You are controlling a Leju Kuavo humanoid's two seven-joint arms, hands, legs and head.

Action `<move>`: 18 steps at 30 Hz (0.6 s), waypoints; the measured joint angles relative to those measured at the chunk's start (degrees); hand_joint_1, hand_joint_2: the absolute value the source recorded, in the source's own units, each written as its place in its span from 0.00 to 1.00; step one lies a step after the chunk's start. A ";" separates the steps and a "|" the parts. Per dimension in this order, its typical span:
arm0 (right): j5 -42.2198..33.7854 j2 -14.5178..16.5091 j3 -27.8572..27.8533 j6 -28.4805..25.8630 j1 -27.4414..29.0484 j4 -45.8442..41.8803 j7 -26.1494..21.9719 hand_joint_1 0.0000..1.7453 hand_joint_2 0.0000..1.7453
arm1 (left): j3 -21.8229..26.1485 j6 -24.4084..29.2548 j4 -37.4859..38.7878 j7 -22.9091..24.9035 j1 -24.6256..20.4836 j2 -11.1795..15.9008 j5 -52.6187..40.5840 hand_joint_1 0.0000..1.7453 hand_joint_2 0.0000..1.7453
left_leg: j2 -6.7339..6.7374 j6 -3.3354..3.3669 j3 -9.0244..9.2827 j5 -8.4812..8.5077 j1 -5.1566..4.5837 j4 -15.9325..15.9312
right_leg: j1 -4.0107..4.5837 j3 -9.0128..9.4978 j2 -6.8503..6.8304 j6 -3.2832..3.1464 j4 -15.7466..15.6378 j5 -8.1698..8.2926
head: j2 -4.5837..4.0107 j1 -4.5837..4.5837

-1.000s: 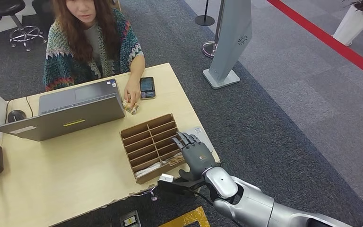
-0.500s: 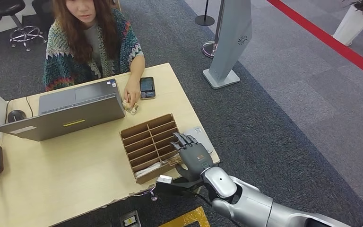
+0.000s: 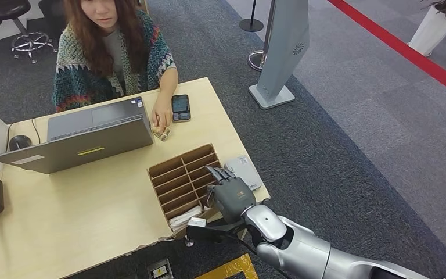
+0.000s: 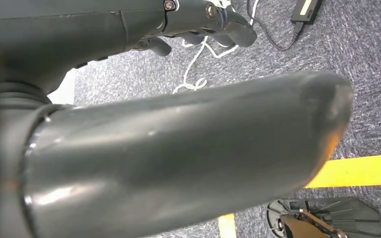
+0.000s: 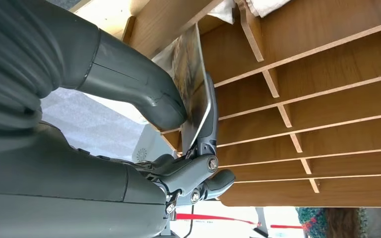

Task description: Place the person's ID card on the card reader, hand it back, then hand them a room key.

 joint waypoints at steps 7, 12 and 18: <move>0.51 0.14 0.00 -0.40 -0.15 0.25 -0.03 1.00 1.00 | -0.03 0.03 -0.16 0.00 0.00 0.00 0.03 0.00 0.00 | 0.00 0.00 0.00 0.00 0.00 0.00 | 0.00 0.00 0.00 0.00 0.00 0.00 | 0.00 0.00; 1.61 0.33 -0.04 -1.44 -0.49 0.27 -0.16 1.00 1.00 | -0.03 0.02 -0.33 0.00 -0.04 -0.06 -0.33 0.00 0.00 | 0.00 0.00 0.00 0.01 0.00 0.00 | 0.00 0.00 0.00 0.00 0.00 0.00 | 0.00 0.00; 5.30 0.38 -1.63 -3.06 -2.80 -0.25 -1.06 1.00 1.00 | -0.30 -0.16 -0.46 0.35 -0.71 -0.09 -1.72 0.00 0.00 | 0.00 0.00 0.01 0.02 0.00 0.01 | 0.00 0.00 0.01 0.01 0.00 0.02 | 0.01 -0.01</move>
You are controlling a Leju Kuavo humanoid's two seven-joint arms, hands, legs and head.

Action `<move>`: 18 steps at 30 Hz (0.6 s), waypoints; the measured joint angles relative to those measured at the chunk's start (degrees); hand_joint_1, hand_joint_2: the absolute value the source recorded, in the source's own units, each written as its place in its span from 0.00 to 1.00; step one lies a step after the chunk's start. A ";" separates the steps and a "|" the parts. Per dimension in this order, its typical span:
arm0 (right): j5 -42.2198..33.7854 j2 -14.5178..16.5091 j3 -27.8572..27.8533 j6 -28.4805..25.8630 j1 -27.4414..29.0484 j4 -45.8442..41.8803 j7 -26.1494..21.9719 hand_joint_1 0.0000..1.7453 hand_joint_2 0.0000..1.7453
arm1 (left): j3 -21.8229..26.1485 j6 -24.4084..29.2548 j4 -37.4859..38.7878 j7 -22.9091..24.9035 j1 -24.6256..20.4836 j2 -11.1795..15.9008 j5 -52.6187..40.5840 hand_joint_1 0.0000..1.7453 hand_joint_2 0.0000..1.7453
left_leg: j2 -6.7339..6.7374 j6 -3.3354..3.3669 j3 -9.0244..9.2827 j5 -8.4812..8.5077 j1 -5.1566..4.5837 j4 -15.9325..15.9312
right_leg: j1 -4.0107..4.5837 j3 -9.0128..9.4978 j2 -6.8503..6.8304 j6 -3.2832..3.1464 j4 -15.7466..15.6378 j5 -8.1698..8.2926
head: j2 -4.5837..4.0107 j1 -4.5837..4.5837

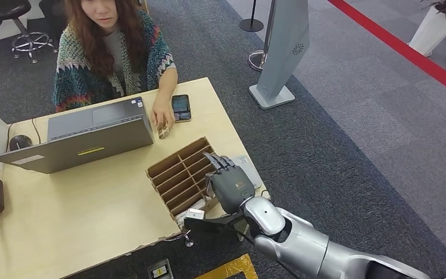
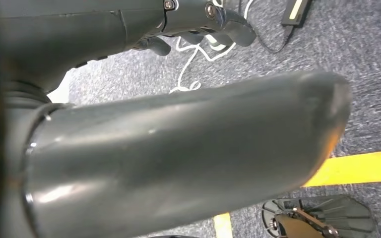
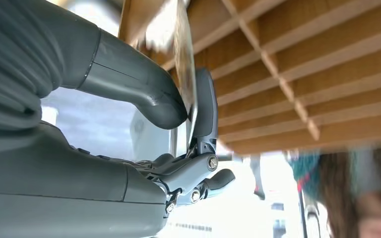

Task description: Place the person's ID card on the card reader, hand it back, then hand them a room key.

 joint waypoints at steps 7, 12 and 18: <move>2.66 -0.33 -3.63 0.74 -6.91 -3.58 -0.72 1.00 1.00 | -1.26 -0.78 -0.37 1.47 -1.08 0.00 -2.15 0.00 0.00 | 0.02 -0.02 0.01 0.04 0.00 0.01 | 0.00 0.00 0.04 -0.01 0.00 0.05 | -0.01 0.01; 0.72 -0.60 -5.18 2.33 -13.58 -4.67 -0.57 1.00 1.00 | -2.05 -1.13 -0.57 2.44 -1.72 0.01 -3.44 0.00 0.00 | 0.03 -0.01 0.01 0.04 0.00 0.01 | 0.00 0.00 0.05 -0.02 0.01 0.06 | -0.01 -0.01; -3.28 -0.31 -4.82 5.05 -20.96 -3.55 -2.02 1.00 1.00 | -2.62 -2.16 -0.84 3.19 -2.42 0.00 -4.77 0.00 0.00 | 0.02 -0.01 -0.04 0.04 0.00 0.00 | 0.01 0.01 0.04 -0.02 0.03 0.06 | -0.02 0.00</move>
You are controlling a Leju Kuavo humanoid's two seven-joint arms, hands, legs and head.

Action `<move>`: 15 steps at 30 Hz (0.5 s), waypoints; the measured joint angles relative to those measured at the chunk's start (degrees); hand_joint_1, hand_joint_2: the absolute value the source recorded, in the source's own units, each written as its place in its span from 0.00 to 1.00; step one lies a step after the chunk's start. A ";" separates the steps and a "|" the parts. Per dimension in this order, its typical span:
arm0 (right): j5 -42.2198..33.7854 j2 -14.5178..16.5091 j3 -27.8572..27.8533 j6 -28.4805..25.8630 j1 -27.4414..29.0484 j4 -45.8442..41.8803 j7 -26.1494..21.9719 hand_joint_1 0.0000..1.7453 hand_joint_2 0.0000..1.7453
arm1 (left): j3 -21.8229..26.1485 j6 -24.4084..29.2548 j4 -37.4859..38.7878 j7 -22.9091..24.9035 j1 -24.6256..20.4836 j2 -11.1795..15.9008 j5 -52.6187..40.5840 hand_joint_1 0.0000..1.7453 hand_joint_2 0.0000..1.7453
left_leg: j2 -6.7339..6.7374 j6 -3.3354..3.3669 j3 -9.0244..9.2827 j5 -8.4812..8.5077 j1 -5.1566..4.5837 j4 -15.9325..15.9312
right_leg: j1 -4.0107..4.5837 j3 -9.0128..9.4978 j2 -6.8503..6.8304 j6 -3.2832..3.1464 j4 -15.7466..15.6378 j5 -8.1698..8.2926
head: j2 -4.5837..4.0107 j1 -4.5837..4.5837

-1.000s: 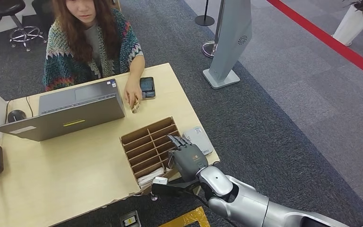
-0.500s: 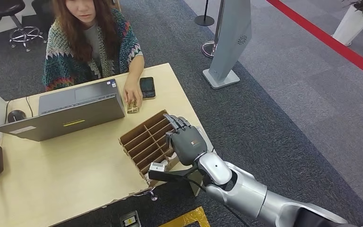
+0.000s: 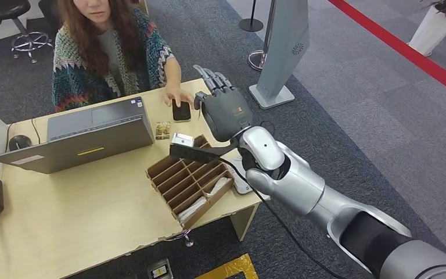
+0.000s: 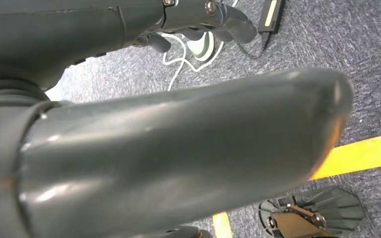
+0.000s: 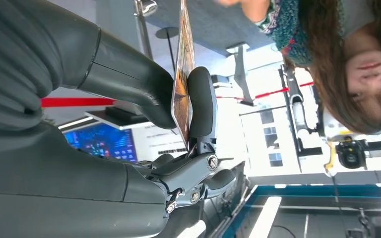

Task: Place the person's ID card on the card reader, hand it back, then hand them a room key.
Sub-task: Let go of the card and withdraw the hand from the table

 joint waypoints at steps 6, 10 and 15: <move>-1.29 0.23 0.25 1.07 -1.69 0.83 -0.75 1.00 1.00 | -0.03 -0.37 -0.02 0.23 -0.15 0.00 -0.40 0.00 0.00 | 0.00 0.00 0.00 0.00 0.00 0.00 | 0.00 0.00 0.00 0.00 0.00 0.00 | 0.00 0.01; -4.54 1.23 1.29 2.55 -4.55 3.29 -2.12 1.00 1.00 | -0.22 -1.01 -0.07 0.68 -0.36 0.01 -1.20 0.00 0.00 | -0.01 0.00 -0.02 0.01 0.00 0.00 | 0.01 0.00 -0.01 0.00 0.01 0.00 | 0.01 0.01; -18.00 9.56 8.45 4.59 -19.69 25.93 -5.94 1.00 1.00 | -1.33 -2.80 -0.42 2.72 -1.49 0.08 -4.97 0.00 0.00 | -0.31 -0.06 -0.17 0.14 0.02 0.00 | 0.03 -0.08 -0.27 -0.02 0.05 0.01 | 0.01 0.00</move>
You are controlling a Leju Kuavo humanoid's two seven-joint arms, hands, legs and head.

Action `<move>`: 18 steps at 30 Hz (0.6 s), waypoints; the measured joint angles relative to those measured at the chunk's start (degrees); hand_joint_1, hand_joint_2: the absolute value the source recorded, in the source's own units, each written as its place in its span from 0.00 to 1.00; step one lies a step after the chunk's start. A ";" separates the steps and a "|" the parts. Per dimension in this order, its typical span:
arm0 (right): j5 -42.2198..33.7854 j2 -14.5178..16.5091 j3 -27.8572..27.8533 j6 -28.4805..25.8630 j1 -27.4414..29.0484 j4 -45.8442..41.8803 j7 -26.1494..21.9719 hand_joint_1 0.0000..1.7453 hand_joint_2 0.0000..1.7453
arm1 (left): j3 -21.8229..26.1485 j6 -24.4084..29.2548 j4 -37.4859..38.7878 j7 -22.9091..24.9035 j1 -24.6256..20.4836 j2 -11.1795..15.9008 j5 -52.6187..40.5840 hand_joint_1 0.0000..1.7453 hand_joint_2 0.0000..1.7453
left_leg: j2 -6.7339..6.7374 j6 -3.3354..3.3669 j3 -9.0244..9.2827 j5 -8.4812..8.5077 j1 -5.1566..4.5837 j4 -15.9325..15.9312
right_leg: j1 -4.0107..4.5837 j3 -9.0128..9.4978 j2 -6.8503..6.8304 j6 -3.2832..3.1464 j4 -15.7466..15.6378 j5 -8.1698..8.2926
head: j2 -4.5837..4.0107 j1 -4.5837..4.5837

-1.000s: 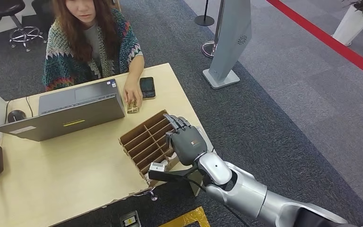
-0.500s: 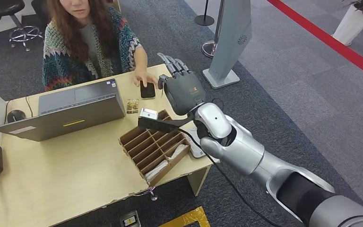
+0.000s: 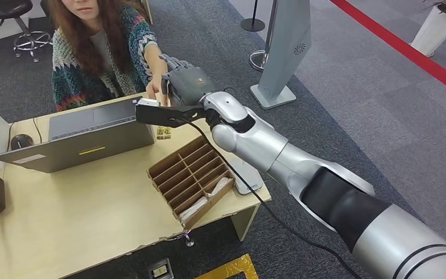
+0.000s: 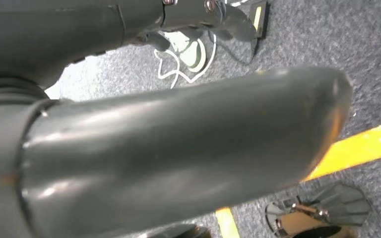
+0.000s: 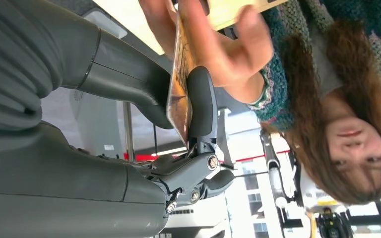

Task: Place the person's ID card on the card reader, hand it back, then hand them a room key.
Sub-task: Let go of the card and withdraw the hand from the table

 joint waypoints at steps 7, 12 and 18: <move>-1.78 5.47 3.62 -1.09 -6.51 14.94 -0.90 0.94 1.00 | -0.08 -0.16 -0.01 0.59 -0.20 0.05 -1.13 0.00 0.00 | -0.03 0.00 -0.01 0.02 0.01 0.00 | 0.01 -0.02 -0.04 -0.01 0.00 0.00 | 0.00 0.01; -2.04 7.19 4.97 -2.49 -7.57 20.27 -1.11 0.03 1.00 | -0.08 -0.09 -0.01 0.76 -0.14 0.05 -1.11 0.00 0.00 | -0.01 0.00 0.00 0.02 0.00 0.01 | 0.00 -0.02 0.01 -0.01 -0.01 0.00 | 0.01 0.01; -2.05 8.22 6.29 -7.64 -8.56 24.55 -0.30 0.00 0.25 | -0.07 0.08 0.03 0.76 0.17 0.05 -1.08 0.00 0.00 | 0.00 0.00 0.02 0.02 0.00 0.02 | 0.00 -0.03 0.02 -0.01 -0.01 0.01 | 0.01 0.01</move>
